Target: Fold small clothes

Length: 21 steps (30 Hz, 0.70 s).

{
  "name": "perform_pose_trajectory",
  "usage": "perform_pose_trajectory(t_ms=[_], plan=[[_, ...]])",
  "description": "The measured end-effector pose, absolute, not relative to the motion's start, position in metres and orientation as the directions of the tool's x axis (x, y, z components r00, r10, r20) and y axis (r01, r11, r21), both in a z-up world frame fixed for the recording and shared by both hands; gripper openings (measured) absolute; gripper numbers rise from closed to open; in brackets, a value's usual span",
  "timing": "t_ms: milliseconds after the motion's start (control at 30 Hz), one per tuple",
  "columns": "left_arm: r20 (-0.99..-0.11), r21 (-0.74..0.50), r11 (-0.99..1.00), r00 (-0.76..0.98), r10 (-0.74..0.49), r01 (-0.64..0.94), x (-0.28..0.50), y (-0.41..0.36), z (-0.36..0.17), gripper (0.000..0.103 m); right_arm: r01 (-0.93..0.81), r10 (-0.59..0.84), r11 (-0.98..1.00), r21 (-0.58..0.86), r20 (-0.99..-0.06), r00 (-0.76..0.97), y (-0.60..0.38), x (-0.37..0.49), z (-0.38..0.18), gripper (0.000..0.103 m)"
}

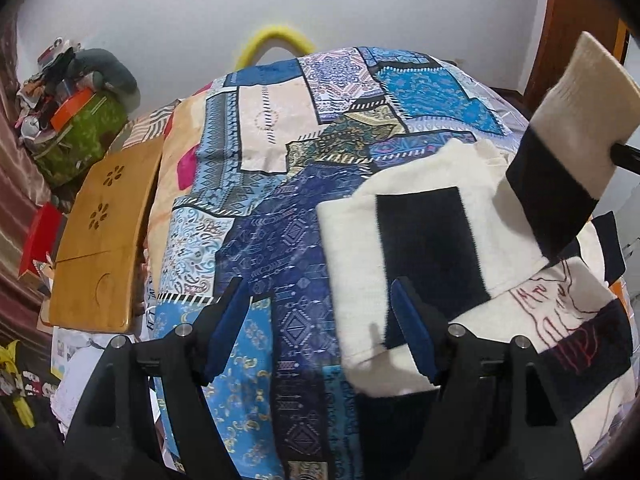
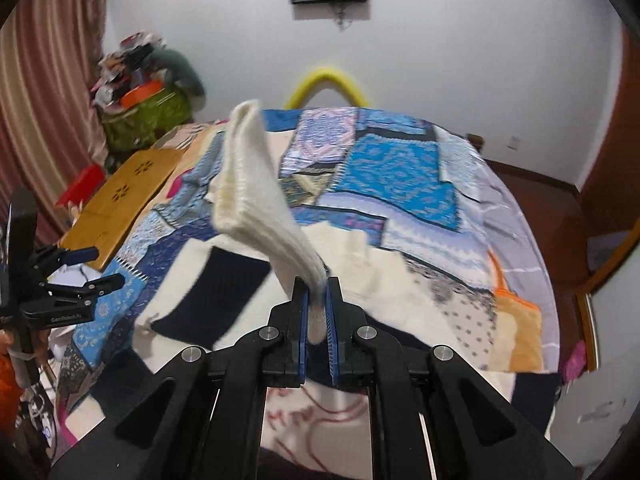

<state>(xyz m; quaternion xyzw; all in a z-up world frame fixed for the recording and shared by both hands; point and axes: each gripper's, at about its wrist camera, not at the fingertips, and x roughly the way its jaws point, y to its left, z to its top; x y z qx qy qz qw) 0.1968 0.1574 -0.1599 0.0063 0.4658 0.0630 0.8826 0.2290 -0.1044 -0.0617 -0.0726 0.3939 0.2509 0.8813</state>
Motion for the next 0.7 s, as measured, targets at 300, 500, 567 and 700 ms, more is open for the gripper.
perform_pose_trajectory(t_ms=[300, 500, 567, 700], plan=[[-0.826, 0.097, 0.993, 0.552, 0.117, -0.064, 0.204, 0.125, -0.159, 0.073, -0.395, 0.372, 0.906, 0.151, -0.727, 0.577, -0.167, 0.231, -0.062, 0.007], [-0.825, 0.118, 0.992, 0.553, 0.117, -0.035, 0.208, 0.105, -0.158, 0.073, -0.347, 0.335, 0.925, 0.153, -0.761, 0.556, -0.196, 0.230, -0.080, 0.007], [-0.824, 0.121, 0.992, 0.554, 0.116, -0.027, 0.209, 0.098, -0.157, 0.073, -0.330, 0.328, 0.930, 0.159, -0.765, 0.554, -0.208, 0.232, -0.083, 0.007], [-0.820, 0.124, 0.992, 0.561, 0.110, -0.013, 0.213, 0.088, -0.152, 0.073, -0.279, 0.297, 0.947, 0.160, -0.767, 0.568, -0.239, 0.231, -0.084, 0.007]])
